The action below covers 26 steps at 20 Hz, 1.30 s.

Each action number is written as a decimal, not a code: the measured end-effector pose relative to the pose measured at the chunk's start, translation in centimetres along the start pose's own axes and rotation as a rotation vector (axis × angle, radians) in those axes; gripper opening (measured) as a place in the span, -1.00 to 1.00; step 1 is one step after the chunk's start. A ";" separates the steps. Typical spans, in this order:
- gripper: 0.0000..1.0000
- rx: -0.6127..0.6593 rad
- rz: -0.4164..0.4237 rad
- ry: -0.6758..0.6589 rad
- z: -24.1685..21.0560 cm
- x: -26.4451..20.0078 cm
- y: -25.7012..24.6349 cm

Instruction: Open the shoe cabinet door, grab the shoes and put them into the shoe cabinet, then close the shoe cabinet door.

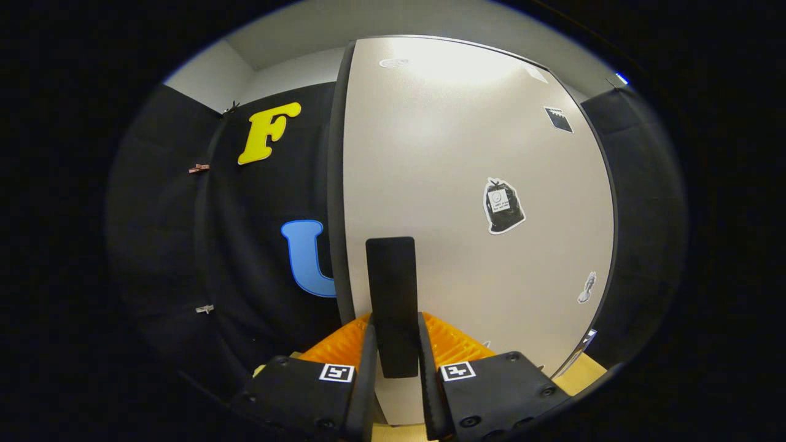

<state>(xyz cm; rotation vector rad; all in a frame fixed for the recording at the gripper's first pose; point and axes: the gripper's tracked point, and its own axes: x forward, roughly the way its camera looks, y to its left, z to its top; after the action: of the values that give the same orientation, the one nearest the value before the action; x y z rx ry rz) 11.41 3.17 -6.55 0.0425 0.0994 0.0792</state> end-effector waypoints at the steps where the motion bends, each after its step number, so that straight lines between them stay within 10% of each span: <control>1: -0.48 -0.002 0.001 0.002 0.1 -0.2 0.1; 26: -0.48 0.045 0.157 0.085 1.0 -18.2 -8.7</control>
<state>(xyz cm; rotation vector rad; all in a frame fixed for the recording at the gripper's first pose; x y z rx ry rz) -5.86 -6.97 -4.24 0.0918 0.1830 0.2353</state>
